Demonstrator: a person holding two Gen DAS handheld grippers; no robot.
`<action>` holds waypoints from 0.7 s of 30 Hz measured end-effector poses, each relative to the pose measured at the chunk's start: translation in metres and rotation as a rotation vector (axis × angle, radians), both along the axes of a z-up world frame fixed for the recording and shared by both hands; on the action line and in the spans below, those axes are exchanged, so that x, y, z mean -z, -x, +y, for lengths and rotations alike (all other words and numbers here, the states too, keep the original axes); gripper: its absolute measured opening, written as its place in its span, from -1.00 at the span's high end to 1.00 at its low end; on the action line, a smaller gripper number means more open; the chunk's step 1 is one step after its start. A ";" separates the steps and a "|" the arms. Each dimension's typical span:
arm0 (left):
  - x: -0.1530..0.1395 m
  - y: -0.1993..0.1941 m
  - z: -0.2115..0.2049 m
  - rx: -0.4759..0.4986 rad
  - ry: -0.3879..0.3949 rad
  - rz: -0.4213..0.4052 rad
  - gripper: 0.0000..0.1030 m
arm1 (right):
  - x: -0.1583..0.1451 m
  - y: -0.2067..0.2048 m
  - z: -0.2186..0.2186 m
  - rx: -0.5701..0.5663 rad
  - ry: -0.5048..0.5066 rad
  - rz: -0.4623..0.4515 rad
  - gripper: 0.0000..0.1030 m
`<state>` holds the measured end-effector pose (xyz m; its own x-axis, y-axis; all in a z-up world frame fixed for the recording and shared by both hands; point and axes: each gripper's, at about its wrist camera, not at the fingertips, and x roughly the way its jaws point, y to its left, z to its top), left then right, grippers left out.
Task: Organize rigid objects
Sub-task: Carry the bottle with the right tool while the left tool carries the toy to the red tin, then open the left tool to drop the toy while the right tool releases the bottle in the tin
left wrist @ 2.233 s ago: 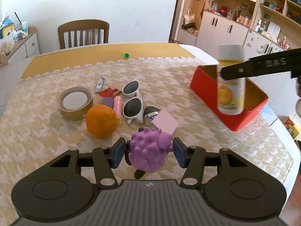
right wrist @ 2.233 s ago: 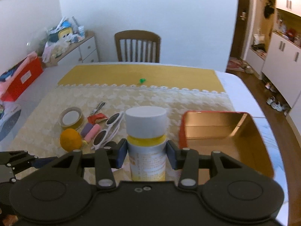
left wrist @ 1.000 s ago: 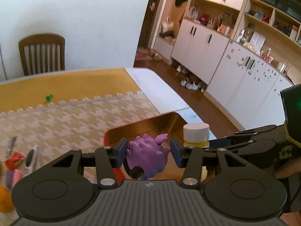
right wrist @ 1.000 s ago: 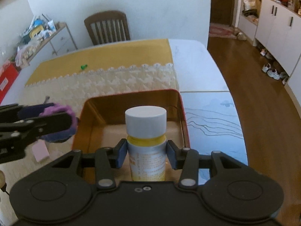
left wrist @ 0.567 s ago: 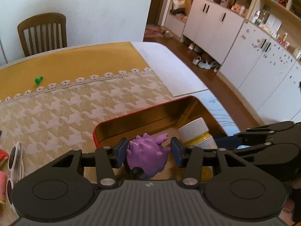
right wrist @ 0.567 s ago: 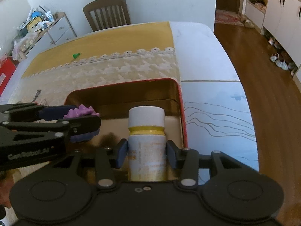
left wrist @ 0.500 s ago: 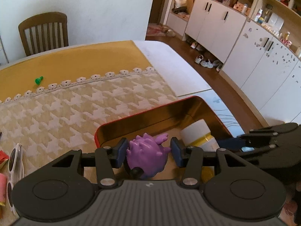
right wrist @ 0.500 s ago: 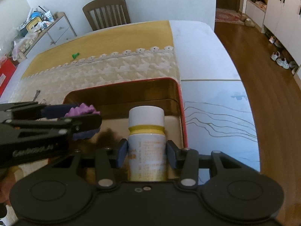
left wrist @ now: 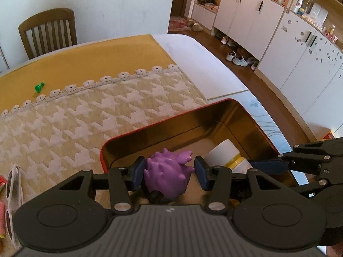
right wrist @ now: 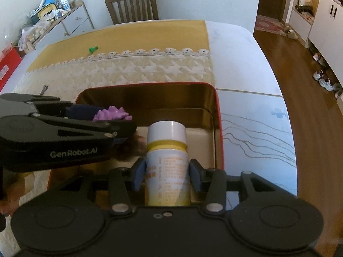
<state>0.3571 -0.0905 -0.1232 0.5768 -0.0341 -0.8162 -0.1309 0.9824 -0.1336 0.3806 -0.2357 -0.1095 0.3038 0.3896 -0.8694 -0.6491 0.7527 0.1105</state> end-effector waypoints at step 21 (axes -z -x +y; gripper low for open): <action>-0.035 0.043 -0.009 0.009 -0.104 -0.088 -0.18 | -0.034 0.037 -0.017 0.012 -0.042 -0.086 -0.24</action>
<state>0.3141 -0.0994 -0.0881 0.6461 0.0420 -0.7621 -0.1138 0.9926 -0.0418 0.3439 -0.2530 -0.0759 0.3813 0.4214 -0.8228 -0.6486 0.7562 0.0867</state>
